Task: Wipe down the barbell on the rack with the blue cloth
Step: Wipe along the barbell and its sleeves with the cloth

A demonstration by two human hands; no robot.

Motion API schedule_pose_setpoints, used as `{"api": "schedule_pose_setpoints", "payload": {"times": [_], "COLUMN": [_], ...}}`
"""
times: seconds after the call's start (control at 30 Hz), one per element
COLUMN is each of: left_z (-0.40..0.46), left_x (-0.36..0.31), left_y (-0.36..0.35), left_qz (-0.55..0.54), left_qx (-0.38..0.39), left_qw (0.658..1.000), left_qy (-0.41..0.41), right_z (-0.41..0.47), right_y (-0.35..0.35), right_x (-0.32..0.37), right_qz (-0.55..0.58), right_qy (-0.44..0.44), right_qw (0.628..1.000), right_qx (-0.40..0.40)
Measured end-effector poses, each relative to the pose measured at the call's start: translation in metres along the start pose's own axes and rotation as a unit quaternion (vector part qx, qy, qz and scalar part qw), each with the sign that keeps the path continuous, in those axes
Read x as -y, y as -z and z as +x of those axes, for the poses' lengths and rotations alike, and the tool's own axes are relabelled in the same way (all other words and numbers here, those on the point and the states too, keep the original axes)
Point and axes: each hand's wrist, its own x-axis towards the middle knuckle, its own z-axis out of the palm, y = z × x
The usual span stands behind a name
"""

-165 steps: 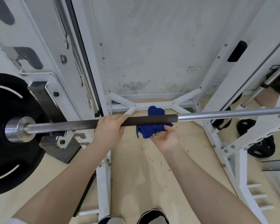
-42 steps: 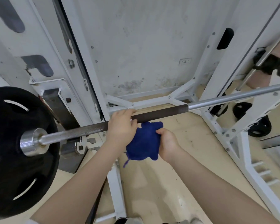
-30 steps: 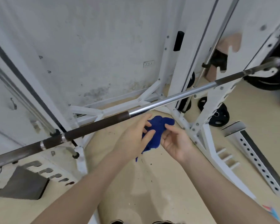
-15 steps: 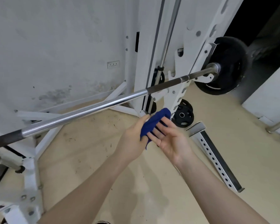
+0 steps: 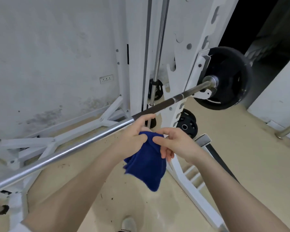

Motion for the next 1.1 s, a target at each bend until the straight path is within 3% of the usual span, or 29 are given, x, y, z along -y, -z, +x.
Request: {"api": "schedule_pose_setpoints", "payload": {"times": [0.1, 0.2, 0.3, 0.37, 0.43, 0.6, 0.8, 0.9, 1.0, 1.1], "left_z": [0.029, 0.057, 0.068, 0.064, 0.063, 0.066, 0.063, 0.064, 0.064, 0.061], "left_x": [-0.004, 0.012, 0.036, 0.047, 0.058, 0.063, 0.058, 0.054, 0.049, 0.048], "left_y": [0.016, 0.040, 0.064, 0.068, 0.068, 0.073, 0.070, 0.069, 0.068, 0.069], "left_qz": [0.055, 0.131, 0.332, 0.382, 0.375, 0.401, 0.422, 0.401, 0.403, 0.420], "left_qx": [-0.053, -0.119, -0.056, 0.008, 0.027, 0.001, -0.029, -0.034, -0.027, -0.032], "left_qw": [0.997, 0.984, 0.940, 0.917, 0.915, 0.907, 0.896, 0.904, 0.903, 0.892], "left_qy": [-0.033, -0.002, 0.056, 0.118, 0.145, 0.130, 0.135, 0.140, 0.150, 0.162], "right_z": [0.039, 0.083, 0.121, 0.142, 0.157, 0.175, 0.182, 0.179, 0.177, 0.184], "right_y": [0.009, 0.007, -0.007, -0.017, -0.022, -0.004, 0.008, -0.034, -0.050, -0.019], "right_x": [0.013, 0.012, -0.005, -0.018, -0.027, -0.025, -0.021, -0.012, -0.013, -0.018], "right_qz": [-0.018, -0.135, -0.335, -0.413, -0.450, -0.517, -0.490, -0.537, -0.478, -0.547], "right_qy": [0.038, 0.075, 0.147, 0.205, 0.230, 0.249, 0.162, 0.175, 0.254, 0.239], "right_qw": [0.993, 0.967, 0.898, 0.853, 0.831, 0.809, 0.811, 0.795, 0.819, 0.780], "right_qx": [-0.107, -0.202, -0.245, -0.244, -0.234, -0.127, -0.277, -0.223, -0.193, -0.189]}}
